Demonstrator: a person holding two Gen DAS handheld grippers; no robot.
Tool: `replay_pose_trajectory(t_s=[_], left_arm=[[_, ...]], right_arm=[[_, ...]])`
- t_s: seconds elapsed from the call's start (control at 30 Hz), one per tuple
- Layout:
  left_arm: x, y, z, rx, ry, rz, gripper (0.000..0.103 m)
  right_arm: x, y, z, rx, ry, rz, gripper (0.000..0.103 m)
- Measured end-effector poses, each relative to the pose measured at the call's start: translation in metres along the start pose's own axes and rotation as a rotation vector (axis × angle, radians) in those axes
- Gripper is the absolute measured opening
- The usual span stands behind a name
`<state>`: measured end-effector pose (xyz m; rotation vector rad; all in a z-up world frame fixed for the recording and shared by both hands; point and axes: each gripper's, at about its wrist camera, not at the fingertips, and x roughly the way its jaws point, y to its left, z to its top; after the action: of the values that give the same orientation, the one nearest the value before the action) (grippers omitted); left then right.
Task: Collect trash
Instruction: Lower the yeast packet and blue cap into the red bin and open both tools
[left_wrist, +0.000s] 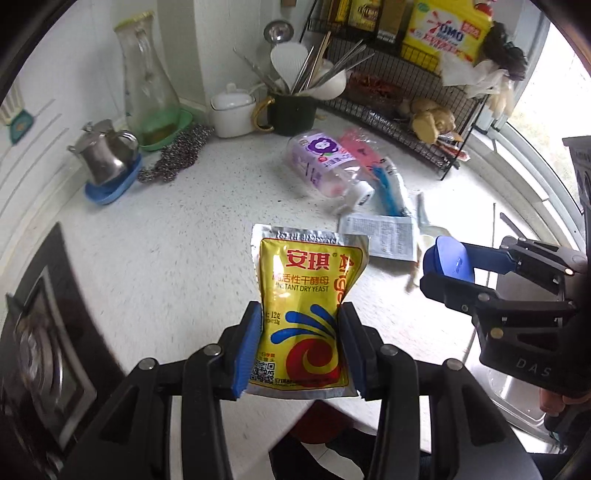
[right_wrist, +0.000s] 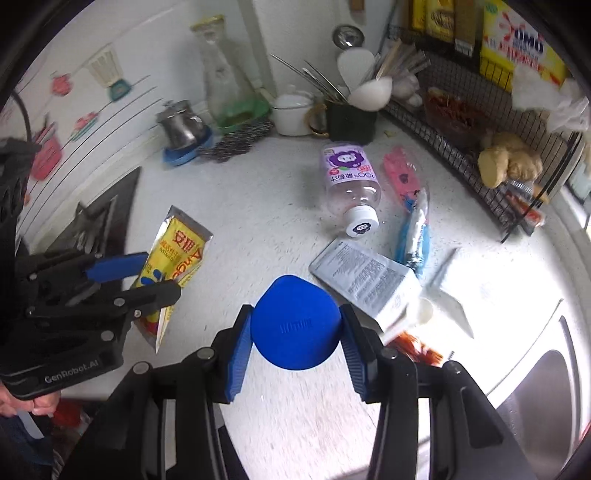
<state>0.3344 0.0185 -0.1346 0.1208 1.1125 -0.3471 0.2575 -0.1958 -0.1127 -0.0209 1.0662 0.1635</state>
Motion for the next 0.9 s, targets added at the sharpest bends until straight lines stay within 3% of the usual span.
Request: replay_pose_trajectory(t_s=[0.33,0.73,0.9], left_arm=[[-0.051,-0.012,-0.064,-0.052,-0.014,0.030,0.041],[-0.093,0.001,-0.180,-0.059,0.010,0.014,0.041],[-0.091,0.006,-0.226,-0.076,0.052,0.021,0.041]], right_arm=[[-0.042,0.030,-0.045,-0.046,-0.035,0.032,0.043],[-0.073,0.098,-0.142,-0.017,-0.034,0.012,0.043],[-0.068,0.123,-0.180,-0.002,-0.004,-0.007,0.043]])
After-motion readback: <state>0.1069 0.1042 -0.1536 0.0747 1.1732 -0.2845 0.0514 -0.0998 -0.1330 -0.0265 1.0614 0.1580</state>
